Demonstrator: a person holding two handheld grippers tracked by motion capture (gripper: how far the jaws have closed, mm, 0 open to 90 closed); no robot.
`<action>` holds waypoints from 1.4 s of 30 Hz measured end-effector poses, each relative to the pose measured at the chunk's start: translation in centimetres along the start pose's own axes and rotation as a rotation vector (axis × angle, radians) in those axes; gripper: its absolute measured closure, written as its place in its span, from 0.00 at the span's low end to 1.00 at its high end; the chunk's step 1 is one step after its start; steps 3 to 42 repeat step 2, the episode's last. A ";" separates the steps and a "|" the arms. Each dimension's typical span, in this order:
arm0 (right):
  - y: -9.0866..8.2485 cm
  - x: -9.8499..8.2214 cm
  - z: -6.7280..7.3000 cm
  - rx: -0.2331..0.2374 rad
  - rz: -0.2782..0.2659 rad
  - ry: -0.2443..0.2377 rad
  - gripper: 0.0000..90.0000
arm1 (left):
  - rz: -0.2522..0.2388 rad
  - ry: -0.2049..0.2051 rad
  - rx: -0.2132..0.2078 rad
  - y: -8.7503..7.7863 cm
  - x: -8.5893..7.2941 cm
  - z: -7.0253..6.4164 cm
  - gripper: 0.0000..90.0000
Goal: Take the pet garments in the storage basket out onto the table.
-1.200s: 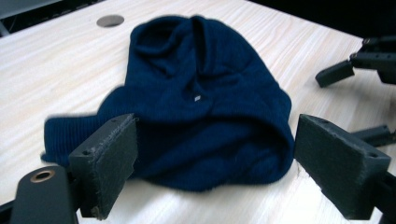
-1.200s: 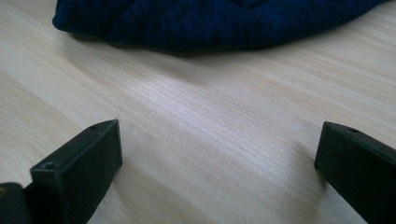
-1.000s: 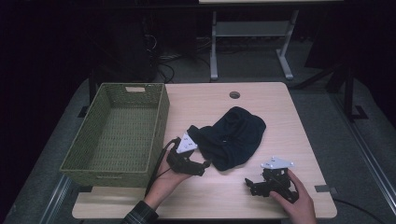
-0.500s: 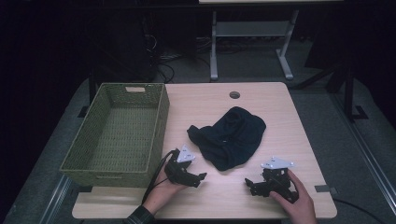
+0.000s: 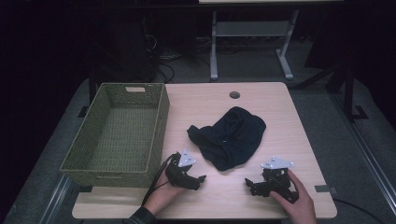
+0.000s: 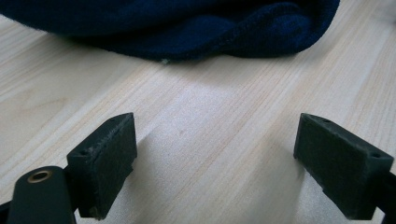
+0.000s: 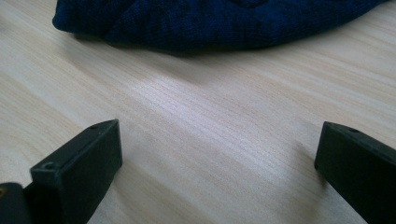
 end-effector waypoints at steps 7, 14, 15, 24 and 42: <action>0.0 0.0 0.0 0.000 0.000 0.000 0.00 | -0.003 0.000 0.001 0.0 0.0 0.0 0.14; 0.0 0.0 0.0 0.000 0.000 0.000 0.00 | -0.003 0.000 0.001 0.0 0.0 0.0 0.14; 0.0 0.0 0.0 0.000 0.000 0.000 0.00 | -0.003 0.000 0.001 0.0 0.0 0.0 0.14; 0.0 0.0 0.0 0.000 0.000 0.000 0.00 | -0.003 0.000 0.001 0.0 0.0 0.0 0.14; 0.0 0.0 0.0 0.000 0.000 0.000 0.00 | -0.003 0.000 0.001 0.0 0.0 0.0 0.14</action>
Point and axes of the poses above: each handheld gripper's, and its own axes: y roughly forward along the jaws, x roughly out of its top, z roughly to its left, the point moved 8 cm from there along y, roughly forward along the jaws, and after that the axes turned 6 degrees about -y, right-handed, at the moved point
